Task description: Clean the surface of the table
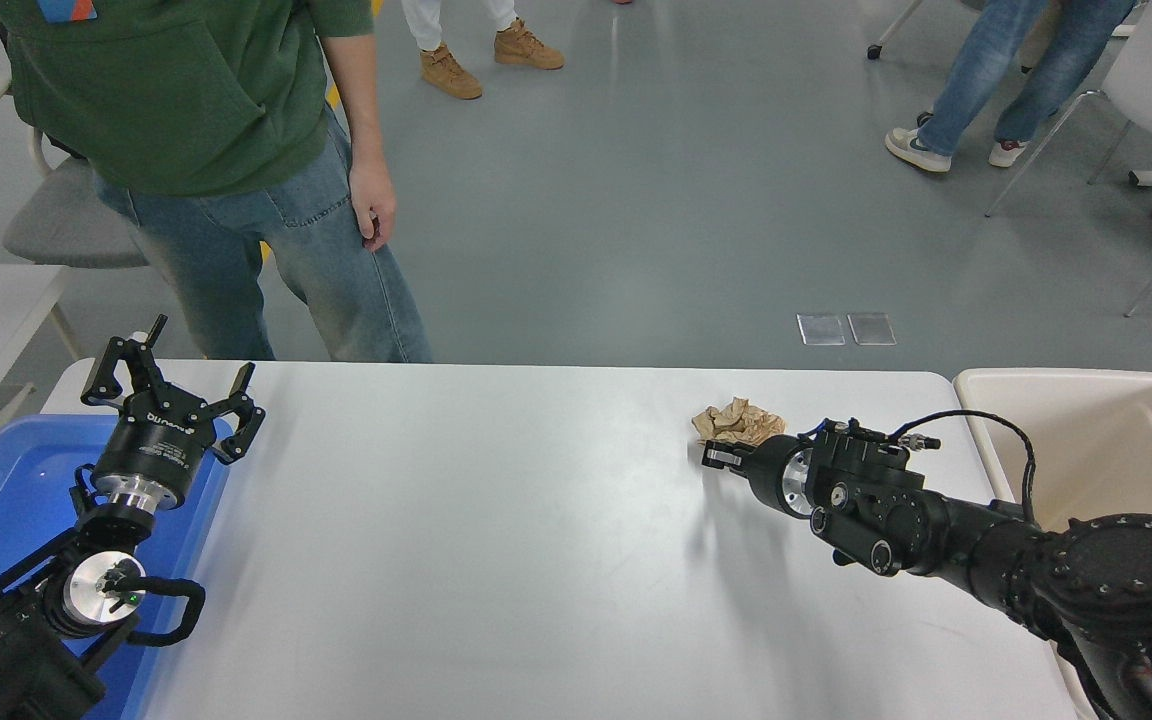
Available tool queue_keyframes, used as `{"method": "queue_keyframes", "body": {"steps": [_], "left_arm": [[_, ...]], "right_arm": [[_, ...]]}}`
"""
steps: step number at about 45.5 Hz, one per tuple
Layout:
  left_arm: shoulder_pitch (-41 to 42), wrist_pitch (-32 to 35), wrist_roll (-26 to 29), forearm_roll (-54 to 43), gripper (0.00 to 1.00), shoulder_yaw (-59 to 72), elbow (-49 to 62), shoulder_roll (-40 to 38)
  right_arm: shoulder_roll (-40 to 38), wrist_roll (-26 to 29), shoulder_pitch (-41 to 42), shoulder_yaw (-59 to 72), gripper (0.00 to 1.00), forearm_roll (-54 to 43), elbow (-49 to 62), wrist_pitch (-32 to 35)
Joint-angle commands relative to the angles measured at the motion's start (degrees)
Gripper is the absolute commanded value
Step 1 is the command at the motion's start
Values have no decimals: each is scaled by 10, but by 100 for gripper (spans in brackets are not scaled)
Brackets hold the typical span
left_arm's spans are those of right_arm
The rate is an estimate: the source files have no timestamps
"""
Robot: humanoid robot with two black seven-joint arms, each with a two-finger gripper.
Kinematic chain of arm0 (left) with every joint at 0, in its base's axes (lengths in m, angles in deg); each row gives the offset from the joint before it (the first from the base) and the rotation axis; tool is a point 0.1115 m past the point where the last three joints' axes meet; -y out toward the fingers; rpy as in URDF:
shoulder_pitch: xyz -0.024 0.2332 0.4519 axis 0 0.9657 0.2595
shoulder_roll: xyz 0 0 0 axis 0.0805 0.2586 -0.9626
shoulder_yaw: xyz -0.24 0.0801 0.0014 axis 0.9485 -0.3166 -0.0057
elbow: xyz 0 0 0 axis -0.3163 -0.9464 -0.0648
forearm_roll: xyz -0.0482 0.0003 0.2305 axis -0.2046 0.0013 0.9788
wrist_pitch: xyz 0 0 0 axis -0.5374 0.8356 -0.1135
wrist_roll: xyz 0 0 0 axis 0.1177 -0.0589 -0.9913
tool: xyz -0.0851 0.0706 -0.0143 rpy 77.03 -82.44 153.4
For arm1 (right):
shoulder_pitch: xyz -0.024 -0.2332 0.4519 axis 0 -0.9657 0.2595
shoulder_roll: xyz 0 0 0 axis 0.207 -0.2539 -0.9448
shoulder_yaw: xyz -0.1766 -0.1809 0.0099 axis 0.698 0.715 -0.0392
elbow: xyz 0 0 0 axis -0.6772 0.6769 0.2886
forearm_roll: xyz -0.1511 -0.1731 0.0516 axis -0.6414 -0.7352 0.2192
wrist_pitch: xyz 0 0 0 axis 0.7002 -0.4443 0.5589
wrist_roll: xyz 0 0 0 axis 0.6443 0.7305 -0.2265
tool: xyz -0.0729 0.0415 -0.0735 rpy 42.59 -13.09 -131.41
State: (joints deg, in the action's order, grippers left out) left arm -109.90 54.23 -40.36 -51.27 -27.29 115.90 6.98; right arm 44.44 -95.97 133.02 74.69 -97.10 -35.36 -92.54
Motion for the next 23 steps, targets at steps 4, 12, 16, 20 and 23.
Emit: {"method": "queue_keyframes", "body": {"steps": [4,12,16,20,23], "left_arm": [[0,0,0,0,99,0,0,0],[0,0,0,0,99,0,0,0],[0,0,0,0,99,0,0,0],[0,0,0,-1,99,0,0,0],[0,0,0,0,99,0,0,0]], "right_arm": [[-60,-12,31,-6,0,2,-133,-3],[-140,-21,49,-27,0,1,-212,2],[-164,-21,50,-29,0,0,-232,2],[-171,-29,45,-27,0,-1,-231,2],[-181,-34,41,-26,0,-1,-231,2]]}}
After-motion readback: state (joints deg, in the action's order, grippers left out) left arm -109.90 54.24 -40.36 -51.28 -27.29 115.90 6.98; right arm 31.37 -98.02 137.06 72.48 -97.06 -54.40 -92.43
